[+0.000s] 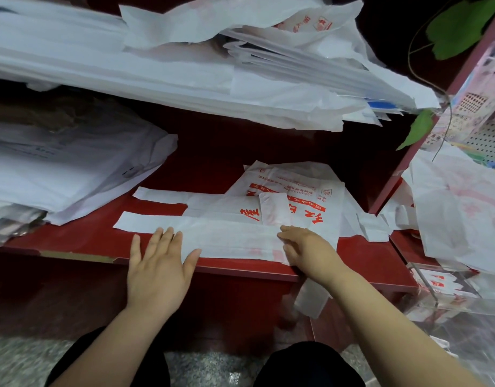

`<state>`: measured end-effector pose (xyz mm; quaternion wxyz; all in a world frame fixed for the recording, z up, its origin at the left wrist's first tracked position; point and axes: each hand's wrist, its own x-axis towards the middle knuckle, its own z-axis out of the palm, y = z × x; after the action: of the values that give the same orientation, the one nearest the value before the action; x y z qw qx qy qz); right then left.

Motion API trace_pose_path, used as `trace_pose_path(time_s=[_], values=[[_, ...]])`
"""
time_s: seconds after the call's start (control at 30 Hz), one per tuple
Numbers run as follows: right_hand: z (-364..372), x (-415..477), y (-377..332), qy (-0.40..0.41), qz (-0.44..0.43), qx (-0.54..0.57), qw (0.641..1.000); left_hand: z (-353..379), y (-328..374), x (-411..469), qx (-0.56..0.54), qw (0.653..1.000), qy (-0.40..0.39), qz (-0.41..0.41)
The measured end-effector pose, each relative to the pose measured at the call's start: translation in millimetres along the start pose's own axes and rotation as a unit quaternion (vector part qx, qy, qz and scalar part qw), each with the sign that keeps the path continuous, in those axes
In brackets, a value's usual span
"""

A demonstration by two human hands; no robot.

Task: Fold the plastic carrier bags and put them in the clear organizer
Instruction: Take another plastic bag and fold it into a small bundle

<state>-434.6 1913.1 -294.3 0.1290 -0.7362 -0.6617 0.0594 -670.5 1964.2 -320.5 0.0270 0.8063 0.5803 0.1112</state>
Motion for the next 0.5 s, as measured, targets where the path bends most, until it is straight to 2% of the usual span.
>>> trace_pose_path(time_s=[0.1,0.2,0.3,0.43,0.5], values=[[0,-2,-2,0.007,-0.017,-0.014,1.0,-1,13,7,-0.051,0.996,0.056,0.05],[0,-1,-4,0.001,-0.035,-0.015,0.999,-7,44,17,-0.092,0.982,0.054,0.154],[4,4,0,-0.001,-0.004,0.074,0.997,-8,66,41,-0.074,0.975,-0.014,0.21],[-1,18,8,0.029,0.084,0.149,0.985,-3,73,66,-0.063,0.971,-0.116,0.199],[-4,24,12,0.021,0.107,0.156,0.982,0,72,68,-0.057,0.97,-0.13,0.197]])
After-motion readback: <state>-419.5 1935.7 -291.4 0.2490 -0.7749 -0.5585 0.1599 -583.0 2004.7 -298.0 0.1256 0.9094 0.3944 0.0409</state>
